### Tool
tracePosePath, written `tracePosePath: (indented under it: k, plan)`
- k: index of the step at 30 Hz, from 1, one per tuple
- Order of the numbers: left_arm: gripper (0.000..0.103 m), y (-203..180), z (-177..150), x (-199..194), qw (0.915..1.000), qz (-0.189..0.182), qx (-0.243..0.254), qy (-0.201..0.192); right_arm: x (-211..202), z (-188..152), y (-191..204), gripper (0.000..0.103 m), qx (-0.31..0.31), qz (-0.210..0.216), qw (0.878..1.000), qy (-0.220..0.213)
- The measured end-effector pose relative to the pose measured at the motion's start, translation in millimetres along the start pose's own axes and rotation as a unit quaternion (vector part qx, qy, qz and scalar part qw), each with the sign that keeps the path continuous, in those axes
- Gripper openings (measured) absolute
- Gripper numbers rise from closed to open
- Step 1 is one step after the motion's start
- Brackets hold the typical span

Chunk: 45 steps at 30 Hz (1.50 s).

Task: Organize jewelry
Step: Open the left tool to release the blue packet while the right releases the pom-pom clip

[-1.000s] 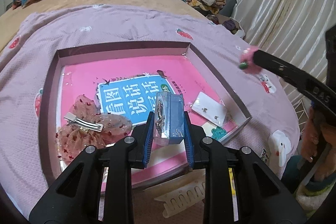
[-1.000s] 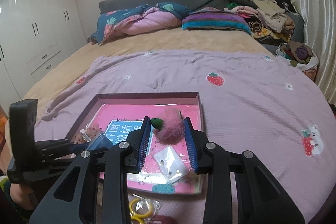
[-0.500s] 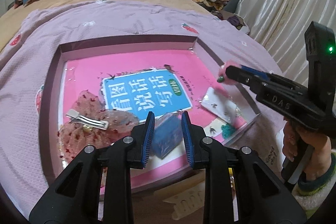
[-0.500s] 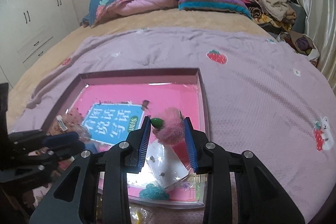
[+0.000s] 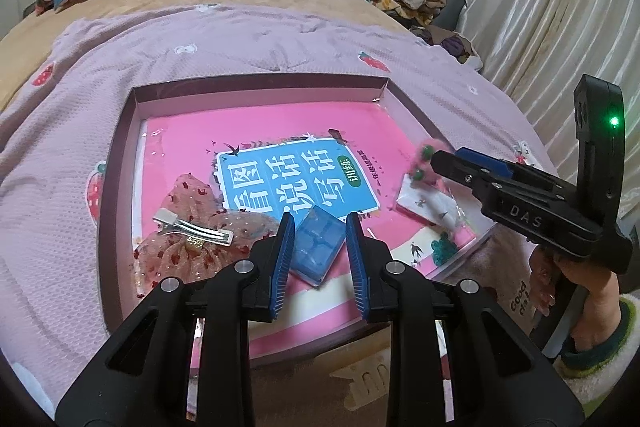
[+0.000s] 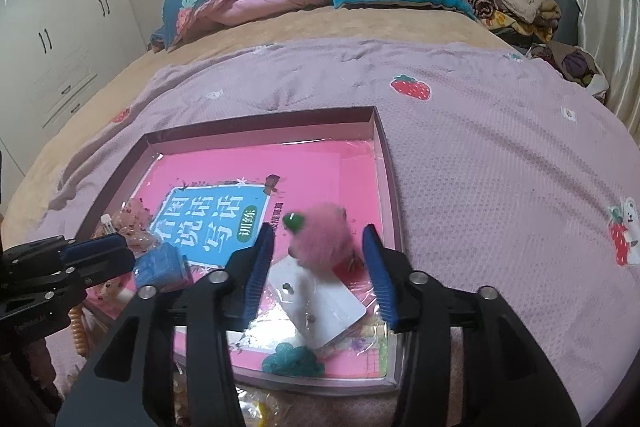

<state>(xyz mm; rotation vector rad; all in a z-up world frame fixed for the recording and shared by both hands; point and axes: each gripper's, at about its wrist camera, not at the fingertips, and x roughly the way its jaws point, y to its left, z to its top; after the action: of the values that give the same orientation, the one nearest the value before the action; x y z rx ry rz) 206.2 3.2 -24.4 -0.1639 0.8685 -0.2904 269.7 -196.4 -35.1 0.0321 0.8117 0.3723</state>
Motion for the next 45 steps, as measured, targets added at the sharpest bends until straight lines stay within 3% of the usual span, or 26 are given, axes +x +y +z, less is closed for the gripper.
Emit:
tracePosePath:
  k: [3, 6, 11, 17, 19, 21, 29, 45]
  plan:
    - [0.021, -0.1, 0.1, -5.4, 1.0, 0.002, 0.0, -0.003, -8.3, -1.1, -0.2, 0.061, 0.005, 0.007, 1.0, -0.008]
    - [0.031, -0.4, 0.7, -12.5, 0.9999, 0.003, -0.001, -0.01, -17.3, -2.9, -1.3, 0.074, 0.01, 0.007, 1.0, -0.017]
    - [0.044, 1.8, 2.8, -22.2, 0.9998, 0.006, -0.003, -0.021, -32.2, -3.6, -5.5, 0.083, 0.024, 0.011, 0.999, -0.03]
    - [0.068, 1.5, 5.5, -39.2, 0.9987, 0.02, 0.001, -0.048, -46.8, -4.3, -8.4, 0.088, 0.034, 0.011, 0.998, -0.043]
    - [0.084, 1.6, 5.2, -45.5, 0.9981, 0.026, -0.001, -0.055, -51.2, -4.4, -8.9, 0.089, 0.035, 0.012, 0.998, -0.046]
    - [0.094, 2.4, 5.9, -51.2, 0.9974, 0.034, -0.004, -0.063, -57.3, -4.7, -8.3, 0.09, 0.036, 0.009, 0.998, -0.051]
    - [0.094, 8.8, 6.8, -74.3, 0.9947, 0.059, -0.019, -0.082, -81.8, -5.2, -5.6, 0.092, 0.03, 0.007, 0.997, -0.074]
    - [0.094, 12.9, 1.4, -121.3, 0.9892, 0.063, -0.041, -0.126, -136.4, -13.4, -1.0, 0.093, 0.02, 0.014, 0.993, -0.114]
